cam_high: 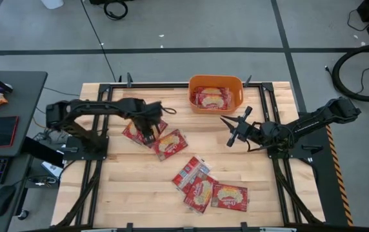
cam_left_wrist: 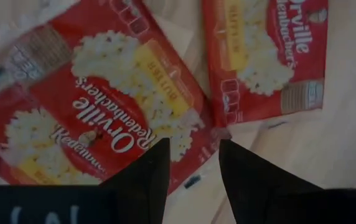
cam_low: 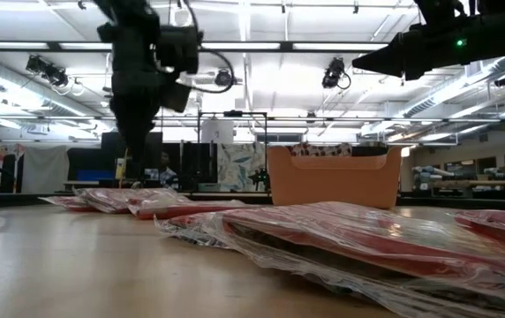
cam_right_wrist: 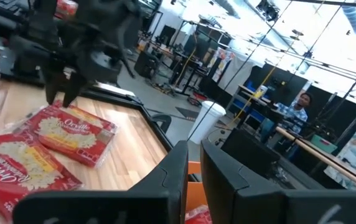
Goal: Sort popcorn bags into baskets
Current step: Put the popcorn bag into the bin
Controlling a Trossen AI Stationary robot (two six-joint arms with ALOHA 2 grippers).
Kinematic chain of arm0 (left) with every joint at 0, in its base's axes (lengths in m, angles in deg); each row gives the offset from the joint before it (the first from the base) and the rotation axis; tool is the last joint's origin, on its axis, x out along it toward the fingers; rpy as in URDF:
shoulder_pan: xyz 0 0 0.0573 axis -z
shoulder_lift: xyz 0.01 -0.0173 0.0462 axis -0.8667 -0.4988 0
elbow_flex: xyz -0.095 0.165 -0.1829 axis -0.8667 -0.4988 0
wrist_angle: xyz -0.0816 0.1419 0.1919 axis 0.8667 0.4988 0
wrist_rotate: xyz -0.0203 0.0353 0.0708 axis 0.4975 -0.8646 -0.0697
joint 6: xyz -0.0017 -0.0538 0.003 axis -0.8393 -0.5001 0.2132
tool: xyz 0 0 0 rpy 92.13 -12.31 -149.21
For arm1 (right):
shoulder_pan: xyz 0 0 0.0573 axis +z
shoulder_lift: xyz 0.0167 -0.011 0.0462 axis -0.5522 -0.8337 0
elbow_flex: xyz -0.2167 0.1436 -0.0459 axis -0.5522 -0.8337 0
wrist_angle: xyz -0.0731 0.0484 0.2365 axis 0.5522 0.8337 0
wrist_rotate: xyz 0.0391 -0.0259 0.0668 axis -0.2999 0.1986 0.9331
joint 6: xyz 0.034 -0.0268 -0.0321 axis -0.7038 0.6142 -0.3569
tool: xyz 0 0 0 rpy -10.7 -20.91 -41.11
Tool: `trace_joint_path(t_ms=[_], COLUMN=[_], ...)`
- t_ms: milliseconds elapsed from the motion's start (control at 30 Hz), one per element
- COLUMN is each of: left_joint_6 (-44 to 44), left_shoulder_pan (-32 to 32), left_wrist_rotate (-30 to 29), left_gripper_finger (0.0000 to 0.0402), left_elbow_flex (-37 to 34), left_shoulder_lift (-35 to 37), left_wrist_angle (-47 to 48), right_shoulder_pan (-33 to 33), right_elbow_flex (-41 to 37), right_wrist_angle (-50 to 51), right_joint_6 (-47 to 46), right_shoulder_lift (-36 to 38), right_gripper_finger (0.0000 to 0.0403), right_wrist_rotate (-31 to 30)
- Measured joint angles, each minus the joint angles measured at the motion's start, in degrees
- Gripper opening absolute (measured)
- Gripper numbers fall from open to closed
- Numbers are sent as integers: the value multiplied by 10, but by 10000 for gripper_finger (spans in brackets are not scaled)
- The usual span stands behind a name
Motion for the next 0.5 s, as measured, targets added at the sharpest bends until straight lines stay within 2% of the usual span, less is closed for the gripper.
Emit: trace_joint_path(t_ms=[300,500], left_joint_6=[23,-2], left_shoulder_pan=[-119,-184], left_wrist_rotate=[62,100], left_gripper_finger=[142,142], left_elbow_flex=[-75,-102], left_shoulder_lift=[19,19], left_wrist_angle=[-49,-100], right_shoulder_pan=[-15,-36], right_elbow_flex=[0,0], right_wrist_angle=[-4,19], right_joint_6=[5,-1], right_shoulder_lift=[0,0], right_gripper_finger=[48,48], right_wrist_rotate=[12,45])
